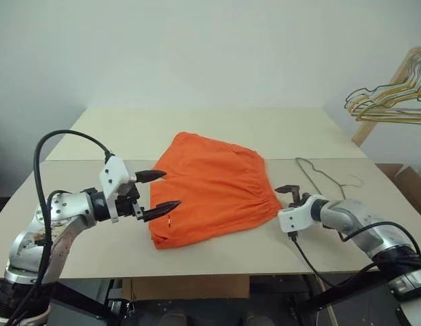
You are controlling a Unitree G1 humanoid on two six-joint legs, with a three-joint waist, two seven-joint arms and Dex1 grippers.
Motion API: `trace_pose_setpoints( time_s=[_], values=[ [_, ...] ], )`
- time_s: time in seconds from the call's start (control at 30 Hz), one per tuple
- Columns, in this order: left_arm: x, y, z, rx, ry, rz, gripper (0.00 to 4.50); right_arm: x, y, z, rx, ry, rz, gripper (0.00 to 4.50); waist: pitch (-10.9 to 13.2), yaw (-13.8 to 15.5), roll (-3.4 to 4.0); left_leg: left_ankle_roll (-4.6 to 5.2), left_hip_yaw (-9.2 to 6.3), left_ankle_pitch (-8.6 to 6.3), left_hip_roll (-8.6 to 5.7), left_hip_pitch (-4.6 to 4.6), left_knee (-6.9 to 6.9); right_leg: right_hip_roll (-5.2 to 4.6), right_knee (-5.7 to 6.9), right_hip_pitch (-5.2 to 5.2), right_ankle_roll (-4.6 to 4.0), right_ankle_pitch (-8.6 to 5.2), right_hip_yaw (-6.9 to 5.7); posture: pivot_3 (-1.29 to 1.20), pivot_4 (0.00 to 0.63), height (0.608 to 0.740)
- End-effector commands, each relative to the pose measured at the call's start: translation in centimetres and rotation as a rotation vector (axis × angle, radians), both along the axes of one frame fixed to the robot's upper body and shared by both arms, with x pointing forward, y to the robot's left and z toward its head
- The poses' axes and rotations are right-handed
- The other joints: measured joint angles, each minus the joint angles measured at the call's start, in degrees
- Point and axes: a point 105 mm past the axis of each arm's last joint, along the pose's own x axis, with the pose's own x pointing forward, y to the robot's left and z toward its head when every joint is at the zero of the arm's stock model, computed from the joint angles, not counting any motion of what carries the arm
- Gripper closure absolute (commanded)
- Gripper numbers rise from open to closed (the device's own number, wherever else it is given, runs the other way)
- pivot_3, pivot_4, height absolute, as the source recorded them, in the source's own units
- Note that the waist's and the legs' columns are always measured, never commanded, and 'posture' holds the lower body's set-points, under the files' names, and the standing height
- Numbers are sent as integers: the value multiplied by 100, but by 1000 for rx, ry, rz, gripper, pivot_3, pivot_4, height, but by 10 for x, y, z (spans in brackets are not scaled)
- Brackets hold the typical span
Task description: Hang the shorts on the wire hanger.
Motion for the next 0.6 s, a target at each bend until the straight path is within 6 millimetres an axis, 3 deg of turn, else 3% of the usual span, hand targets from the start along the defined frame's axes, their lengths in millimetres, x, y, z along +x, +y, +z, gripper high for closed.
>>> trace_pose_setpoints(
  time_s=[0.03,0.4,0.6],
  values=[
    [-2,0,13,-8,-52,-2,0,2,6,-9,-12,17,27,608,-8,-14,-12,0,0,0,2,2,0,1,1,1,-1,1,1,149,0,740],
    [-3,0,1,47,-44,22,0,2,16,-7,11,7,66,4417,-9,-30,-14,-3,0,2,6,-1,-1,5,5,-5,-4,2,6,151,0,740],
    [0,2,-28,267,-72,25,0,-5,24,7,51,14,84,4466,-7,24,-11,-2,1,1,4,-4,-3,4,0,-7,-4,2,7,138,0,740]
  ],
)
